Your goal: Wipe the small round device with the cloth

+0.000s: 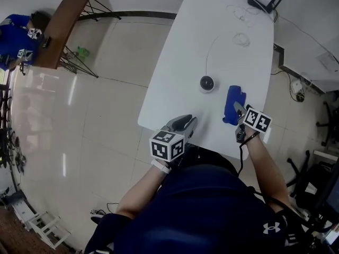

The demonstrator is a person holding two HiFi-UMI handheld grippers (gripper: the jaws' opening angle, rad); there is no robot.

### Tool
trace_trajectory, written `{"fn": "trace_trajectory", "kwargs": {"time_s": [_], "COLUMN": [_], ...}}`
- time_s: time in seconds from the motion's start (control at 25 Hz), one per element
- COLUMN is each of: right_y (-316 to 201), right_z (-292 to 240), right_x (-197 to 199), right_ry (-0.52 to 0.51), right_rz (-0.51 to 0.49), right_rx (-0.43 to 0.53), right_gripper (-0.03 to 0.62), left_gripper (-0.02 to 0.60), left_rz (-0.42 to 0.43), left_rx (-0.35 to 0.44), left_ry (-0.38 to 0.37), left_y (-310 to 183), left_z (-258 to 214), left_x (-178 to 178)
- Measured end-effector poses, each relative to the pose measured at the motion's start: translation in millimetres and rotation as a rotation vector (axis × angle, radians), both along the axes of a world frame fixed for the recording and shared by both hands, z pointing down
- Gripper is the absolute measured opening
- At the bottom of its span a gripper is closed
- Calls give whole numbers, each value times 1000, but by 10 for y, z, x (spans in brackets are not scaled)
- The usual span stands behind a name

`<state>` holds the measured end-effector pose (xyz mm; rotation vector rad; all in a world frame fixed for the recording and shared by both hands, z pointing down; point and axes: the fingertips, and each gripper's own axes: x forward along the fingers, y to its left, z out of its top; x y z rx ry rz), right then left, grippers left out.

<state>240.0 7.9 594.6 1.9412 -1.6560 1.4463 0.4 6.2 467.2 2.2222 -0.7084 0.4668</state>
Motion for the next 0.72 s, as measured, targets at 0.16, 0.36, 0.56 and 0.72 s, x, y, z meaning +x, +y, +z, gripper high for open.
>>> {"fn": "trace_trajectory", "kwargs": {"time_s": [0.16, 0.36, 0.56, 0.72], "right_y": [35, -88, -238, -543], "right_z": [253, 254, 111, -483], "right_x": [43, -140, -278, -490], "right_ry": [-56, -157, -278, -300], "right_rz": [12, -46, -48, -122], "right_rx": [-87, -77, -9, 207], "right_gripper": [334, 180, 116, 106], "left_gripper": [81, 81, 81, 81], "left_rz": [5, 22, 20, 4], "left_rx": [-14, -39, -36, 39], "left_ry": [6, 12, -1, -14], "left_y": [-75, -162, -294, -561], "left_z": [9, 100, 137, 72], "left_x": [109, 256, 305, 338]}}
